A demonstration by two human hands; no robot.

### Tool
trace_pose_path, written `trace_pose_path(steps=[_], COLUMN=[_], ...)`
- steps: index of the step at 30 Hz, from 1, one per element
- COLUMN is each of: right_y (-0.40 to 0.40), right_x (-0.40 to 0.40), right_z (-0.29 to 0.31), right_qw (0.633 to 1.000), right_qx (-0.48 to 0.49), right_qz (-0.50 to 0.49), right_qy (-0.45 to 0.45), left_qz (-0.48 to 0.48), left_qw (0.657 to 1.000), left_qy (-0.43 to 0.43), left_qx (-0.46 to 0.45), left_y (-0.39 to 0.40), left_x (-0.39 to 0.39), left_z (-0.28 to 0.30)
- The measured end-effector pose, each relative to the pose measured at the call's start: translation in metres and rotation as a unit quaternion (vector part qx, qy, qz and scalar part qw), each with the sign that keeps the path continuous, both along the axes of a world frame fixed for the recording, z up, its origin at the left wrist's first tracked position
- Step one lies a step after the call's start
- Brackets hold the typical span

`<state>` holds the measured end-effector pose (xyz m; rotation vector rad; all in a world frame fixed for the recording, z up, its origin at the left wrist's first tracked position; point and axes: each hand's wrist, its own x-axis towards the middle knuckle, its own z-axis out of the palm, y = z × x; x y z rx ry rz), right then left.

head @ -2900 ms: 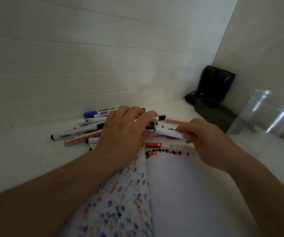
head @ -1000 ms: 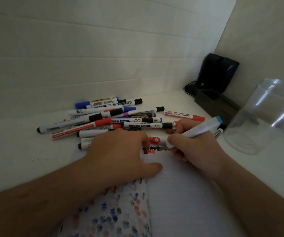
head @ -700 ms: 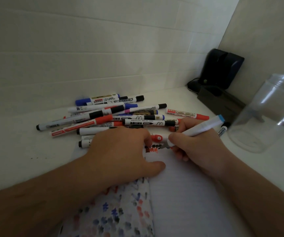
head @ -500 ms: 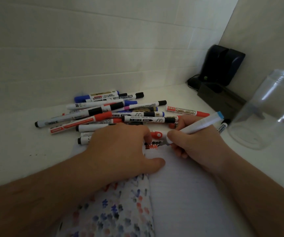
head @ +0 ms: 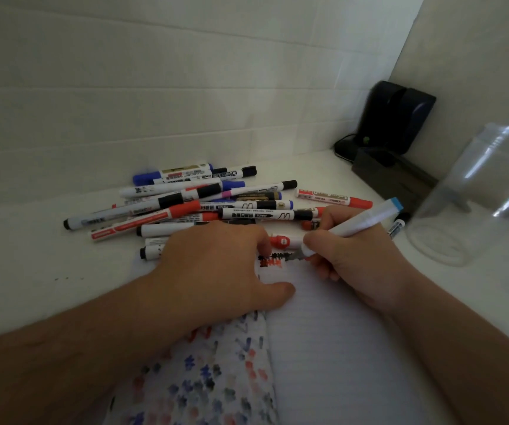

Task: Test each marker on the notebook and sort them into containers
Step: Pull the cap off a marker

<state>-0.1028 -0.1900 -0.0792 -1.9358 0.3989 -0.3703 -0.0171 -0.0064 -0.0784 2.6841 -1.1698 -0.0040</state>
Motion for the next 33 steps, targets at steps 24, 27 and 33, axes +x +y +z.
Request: trace_pose_path(steps=[24, 27, 33], right_y=[-0.01, -0.011, -0.003], right_x=[-0.007, -0.009, -0.007], right_z=[0.021, 0.023, 0.015], right_qw=[0.948, 0.905, 0.907], right_qx=[0.284, 0.38, 0.383], right_qz=[0.087, 0.134, 0.133], right_qy=[-0.117, -0.136, -0.108], left_qz=[-0.126, -0.127, -0.141], left_qw=[0.937, 0.919, 0.92], left_qy=[0.185, 0.213, 0.216], left_qx=[-0.27, -0.307, -0.294], left_y=[0.002, 0.003, 0.001], left_x=[-0.013, -0.007, -0.004], left_z=[0.0, 0.0, -0.004])
